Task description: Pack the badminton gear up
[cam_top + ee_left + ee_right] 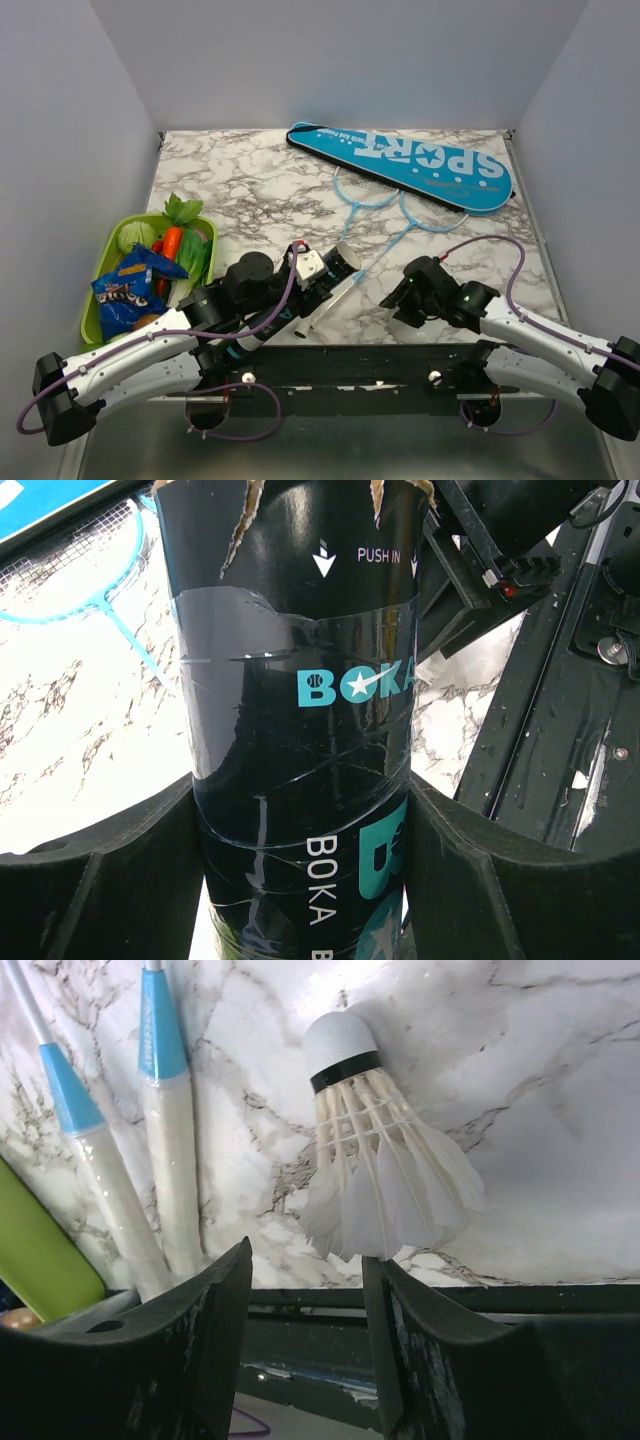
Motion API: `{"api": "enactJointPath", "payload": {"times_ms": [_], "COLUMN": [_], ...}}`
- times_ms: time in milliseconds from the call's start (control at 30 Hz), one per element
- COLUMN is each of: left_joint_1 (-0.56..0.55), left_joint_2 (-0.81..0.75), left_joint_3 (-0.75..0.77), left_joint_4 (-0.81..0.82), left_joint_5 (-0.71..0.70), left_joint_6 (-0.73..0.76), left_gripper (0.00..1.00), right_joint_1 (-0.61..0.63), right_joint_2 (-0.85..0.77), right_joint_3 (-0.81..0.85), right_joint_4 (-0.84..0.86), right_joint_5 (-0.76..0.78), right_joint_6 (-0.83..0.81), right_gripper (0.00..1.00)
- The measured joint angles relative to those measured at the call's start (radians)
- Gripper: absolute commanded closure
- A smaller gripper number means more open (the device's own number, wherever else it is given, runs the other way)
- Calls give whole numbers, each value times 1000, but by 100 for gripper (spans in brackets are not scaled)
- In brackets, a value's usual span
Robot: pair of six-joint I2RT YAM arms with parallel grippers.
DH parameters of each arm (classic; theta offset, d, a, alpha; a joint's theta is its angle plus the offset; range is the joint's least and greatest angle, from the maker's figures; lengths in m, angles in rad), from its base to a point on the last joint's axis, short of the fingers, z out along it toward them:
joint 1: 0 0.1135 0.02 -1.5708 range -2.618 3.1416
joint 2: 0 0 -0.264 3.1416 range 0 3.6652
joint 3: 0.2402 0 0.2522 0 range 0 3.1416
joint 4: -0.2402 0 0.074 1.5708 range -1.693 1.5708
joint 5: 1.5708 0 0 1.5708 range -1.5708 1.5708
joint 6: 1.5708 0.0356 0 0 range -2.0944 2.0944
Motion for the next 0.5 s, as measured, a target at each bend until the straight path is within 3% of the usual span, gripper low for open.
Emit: {"api": "enactJointPath", "payload": {"times_ms": [300, 500], "left_joint_1": [0, 0], "left_joint_2": [9, 22], "left_joint_3": [0, 0], "left_joint_4": [2, 3], "left_joint_5": [0, 0], "left_joint_6": [0, 1], "left_gripper": [86, 86], "right_joint_1": [0, 0], "right_joint_2": [0, 0], "right_joint_3": [-27, -27], "right_joint_4": [0, -1], "right_joint_5": [103, 172], "right_joint_6": [30, 31], "right_gripper": [44, 53]}}
